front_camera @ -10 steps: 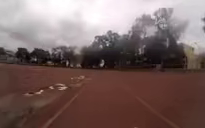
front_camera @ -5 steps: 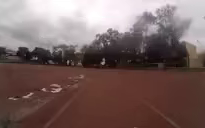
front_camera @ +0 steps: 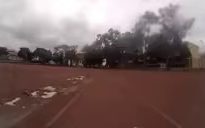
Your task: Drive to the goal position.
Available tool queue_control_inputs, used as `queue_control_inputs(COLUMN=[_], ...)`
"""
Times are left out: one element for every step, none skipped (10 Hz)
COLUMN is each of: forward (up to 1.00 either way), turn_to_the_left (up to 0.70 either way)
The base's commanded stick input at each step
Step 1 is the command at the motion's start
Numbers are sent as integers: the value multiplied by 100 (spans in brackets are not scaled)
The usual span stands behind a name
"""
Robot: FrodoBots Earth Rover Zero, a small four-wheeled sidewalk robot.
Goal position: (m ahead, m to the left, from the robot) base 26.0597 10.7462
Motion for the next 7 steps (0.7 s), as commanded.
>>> queue_control_inputs(forward=[100,100,100,100,100,100,100], turn_to_the_left=[0,0,0,0,0,0,0])
